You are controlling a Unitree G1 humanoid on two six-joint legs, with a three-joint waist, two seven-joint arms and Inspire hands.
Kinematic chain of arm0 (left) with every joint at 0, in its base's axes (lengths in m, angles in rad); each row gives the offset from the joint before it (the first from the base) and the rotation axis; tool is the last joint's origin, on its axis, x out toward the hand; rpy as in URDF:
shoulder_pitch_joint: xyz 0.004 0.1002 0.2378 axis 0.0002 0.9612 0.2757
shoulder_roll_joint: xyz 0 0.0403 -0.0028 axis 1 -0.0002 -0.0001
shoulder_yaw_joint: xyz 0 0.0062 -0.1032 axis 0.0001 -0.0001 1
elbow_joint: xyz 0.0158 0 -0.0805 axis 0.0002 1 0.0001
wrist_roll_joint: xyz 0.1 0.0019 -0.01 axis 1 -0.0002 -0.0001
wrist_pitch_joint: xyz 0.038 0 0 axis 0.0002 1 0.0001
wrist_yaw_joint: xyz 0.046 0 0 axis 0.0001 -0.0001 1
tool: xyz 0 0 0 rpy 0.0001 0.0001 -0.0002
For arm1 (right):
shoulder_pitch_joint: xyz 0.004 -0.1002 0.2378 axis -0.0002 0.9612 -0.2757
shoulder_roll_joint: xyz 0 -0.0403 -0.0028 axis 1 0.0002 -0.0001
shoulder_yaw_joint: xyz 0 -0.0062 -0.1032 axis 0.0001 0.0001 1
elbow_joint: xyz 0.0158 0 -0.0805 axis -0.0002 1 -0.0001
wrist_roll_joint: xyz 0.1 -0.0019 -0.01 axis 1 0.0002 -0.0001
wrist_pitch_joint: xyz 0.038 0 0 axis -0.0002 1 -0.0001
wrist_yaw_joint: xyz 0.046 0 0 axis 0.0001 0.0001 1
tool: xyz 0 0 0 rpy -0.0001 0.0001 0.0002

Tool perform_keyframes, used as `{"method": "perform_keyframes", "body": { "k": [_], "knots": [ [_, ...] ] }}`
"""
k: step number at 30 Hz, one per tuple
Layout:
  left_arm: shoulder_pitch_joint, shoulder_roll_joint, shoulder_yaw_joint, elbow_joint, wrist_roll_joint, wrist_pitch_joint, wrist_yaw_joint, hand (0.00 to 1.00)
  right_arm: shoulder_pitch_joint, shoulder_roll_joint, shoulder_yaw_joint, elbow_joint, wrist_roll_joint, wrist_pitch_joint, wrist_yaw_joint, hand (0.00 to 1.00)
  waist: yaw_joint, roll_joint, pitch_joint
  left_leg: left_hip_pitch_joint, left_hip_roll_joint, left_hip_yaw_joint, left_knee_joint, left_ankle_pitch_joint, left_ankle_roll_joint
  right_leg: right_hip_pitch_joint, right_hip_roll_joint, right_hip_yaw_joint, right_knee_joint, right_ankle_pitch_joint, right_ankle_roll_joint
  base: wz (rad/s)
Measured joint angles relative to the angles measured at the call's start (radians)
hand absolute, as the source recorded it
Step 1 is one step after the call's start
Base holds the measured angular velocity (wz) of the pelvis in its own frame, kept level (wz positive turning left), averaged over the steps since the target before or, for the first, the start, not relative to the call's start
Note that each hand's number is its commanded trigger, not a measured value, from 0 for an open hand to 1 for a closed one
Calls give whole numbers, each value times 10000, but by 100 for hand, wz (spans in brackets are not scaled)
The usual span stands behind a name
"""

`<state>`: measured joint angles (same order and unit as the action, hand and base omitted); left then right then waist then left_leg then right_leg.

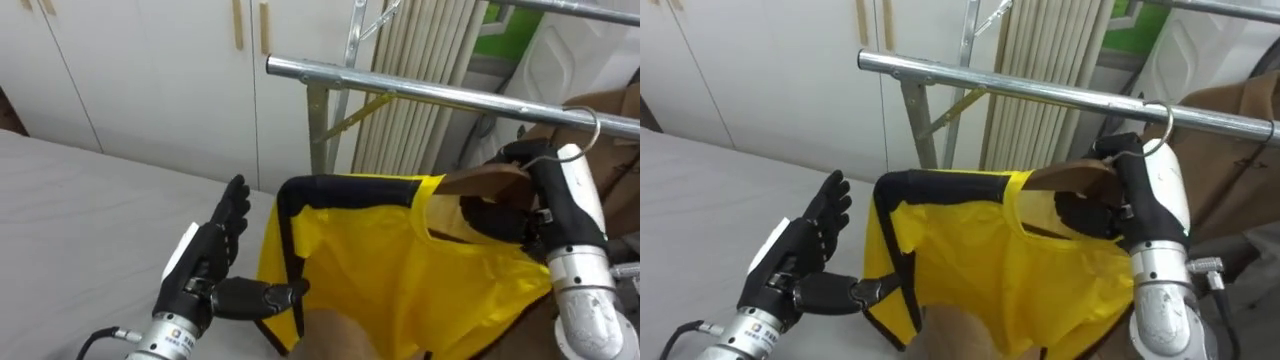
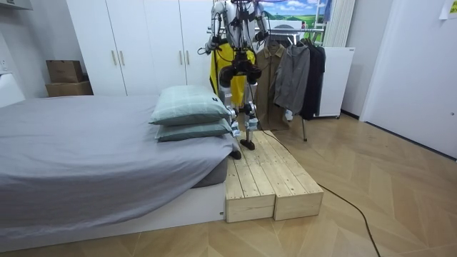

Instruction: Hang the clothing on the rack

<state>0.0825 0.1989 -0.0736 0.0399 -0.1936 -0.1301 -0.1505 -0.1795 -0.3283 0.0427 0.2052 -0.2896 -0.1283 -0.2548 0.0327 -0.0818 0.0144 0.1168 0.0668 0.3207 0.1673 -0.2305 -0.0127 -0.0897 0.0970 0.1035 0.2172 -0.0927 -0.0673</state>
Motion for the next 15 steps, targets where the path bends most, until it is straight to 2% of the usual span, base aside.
{"method": "perform_keyframes", "body": {
  "k": [7,9,12,15],
  "knots": [
    [-2,20,-7,-6,-5,8,-77,0,-819,-112,20,1072,816,166,497,100,51,-10,-7,-40,-3,-119,-2,0,0,10,-21,-93,-89,0,-3,3],
    [1,21,5,-6,-3,47,-77,0,-1049,-281,19,1508,990,223,535,100,135,-25,-15,-49,-5,-204,-4,0,0,15,-62,-392,-99,9,-19,2],
    [1,23,2,-5,5,162,-88,0,-1285,-308,20,1791,1205,232,711,100,236,-40,-16,-44,9,-245,-4,0,0,95,-107,-791,-114,31,-57,0],
    [0,74,-62,-4,-3,205,-146,0,-1454,-307,45,2149,1591,233,1140,100,237,-91,-14,28,75,-323,-4,0,0,206,-115,-935,-128,43,-76,8]
  ]
}}
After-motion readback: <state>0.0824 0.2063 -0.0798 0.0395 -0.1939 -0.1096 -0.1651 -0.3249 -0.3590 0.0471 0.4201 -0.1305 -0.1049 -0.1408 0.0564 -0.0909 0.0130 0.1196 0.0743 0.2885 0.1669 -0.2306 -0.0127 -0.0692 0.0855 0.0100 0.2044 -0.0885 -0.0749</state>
